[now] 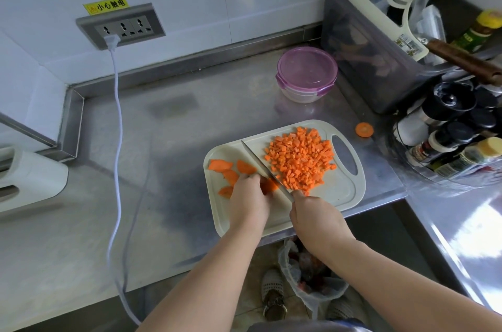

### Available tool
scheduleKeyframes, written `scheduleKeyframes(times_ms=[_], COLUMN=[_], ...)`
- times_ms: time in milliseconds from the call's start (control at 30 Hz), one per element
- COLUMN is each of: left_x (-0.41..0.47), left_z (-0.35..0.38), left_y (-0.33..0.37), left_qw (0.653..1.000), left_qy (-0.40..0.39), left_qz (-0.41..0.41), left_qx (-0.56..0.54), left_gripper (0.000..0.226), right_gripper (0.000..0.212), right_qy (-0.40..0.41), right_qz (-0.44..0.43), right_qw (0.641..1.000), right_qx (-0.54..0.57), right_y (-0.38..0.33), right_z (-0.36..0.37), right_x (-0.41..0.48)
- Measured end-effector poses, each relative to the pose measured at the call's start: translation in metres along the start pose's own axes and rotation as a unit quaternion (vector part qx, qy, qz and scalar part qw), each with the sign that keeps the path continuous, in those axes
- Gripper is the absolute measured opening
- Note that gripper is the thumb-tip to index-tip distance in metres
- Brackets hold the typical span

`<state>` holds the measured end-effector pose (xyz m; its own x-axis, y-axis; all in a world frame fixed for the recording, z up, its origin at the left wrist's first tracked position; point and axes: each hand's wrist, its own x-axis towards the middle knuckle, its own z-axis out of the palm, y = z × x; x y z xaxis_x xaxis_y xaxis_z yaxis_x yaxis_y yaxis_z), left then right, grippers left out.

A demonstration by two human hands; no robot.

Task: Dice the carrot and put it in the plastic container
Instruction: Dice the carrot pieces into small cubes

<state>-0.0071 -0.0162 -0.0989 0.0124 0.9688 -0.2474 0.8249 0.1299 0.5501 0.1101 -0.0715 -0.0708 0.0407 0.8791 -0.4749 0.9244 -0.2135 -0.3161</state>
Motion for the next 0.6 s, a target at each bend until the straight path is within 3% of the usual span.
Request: scheduleKeyframes(times_ms=[167,367,600], left_x=[0.000,0.000,0.006], left_z=[0.000,-0.002,0.000], left_y=[0.001,0.002,0.009], left_qw=[1.000,1.000,1.000], left_qy=[0.001,0.006,-0.006], left_qz=[-0.002,0.011,0.005], left_qx=[-0.006,-0.025,-0.013], left_gripper=[0.014,0.016,0.015], right_gripper=[0.025,0.015,0.016], right_qy=[-0.016,0.032,0.032], right_qz=[0.017,0.030,0.015], right_qw=[1.000,0.995,0.997], right_qx=[-0.016,0.087,0.074], right_y=[-0.001,0.010,0.013], right_z=[0.005,-0.006,-0.011], right_x=[0.008,0.013,0.002])
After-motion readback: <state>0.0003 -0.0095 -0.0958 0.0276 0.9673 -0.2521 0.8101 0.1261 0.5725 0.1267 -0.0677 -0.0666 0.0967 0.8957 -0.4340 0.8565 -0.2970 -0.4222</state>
